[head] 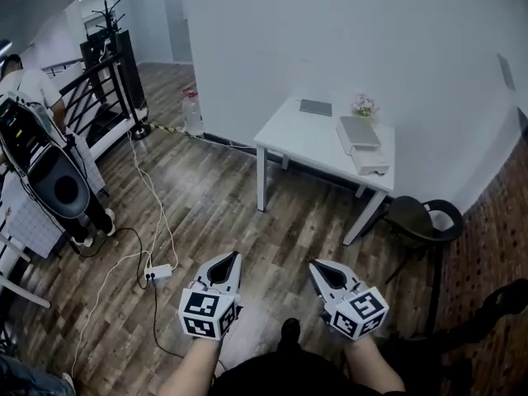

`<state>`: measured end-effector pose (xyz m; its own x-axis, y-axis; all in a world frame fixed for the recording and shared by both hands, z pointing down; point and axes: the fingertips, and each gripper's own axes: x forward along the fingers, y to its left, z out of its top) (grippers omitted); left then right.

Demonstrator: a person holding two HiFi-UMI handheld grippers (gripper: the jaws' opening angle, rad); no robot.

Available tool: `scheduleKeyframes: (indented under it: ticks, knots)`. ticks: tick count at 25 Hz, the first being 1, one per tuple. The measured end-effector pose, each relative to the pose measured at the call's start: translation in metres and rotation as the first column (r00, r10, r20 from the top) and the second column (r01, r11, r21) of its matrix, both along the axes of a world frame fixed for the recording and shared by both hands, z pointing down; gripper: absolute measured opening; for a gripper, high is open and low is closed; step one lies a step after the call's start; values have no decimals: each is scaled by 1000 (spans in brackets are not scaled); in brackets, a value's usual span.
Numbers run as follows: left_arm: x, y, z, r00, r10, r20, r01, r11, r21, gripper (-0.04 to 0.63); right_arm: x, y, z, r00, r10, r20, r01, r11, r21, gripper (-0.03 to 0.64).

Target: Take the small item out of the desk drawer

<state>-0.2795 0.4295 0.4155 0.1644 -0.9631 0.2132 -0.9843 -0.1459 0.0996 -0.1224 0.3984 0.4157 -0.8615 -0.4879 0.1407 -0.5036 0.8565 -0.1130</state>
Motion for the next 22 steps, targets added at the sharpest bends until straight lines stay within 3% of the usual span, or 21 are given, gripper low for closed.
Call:
scheduleKeyframes:
  ticks: [12, 18, 22]
  knots:
    - [52, -162, 8, 997, 73, 15, -72, 995, -62, 11, 60, -152, 20, 998, 62, 1, -62, 995, -72, 5]
    - [88, -212, 12, 991, 134, 4, -134, 989, -65, 11, 99, -197, 19, 994, 110, -14, -111, 992, -68, 5]
    - [93, -239, 20, 988, 155, -10, -155, 985, -76, 11, 108, -216, 25, 991, 125, -37, -128, 988, -86, 5]
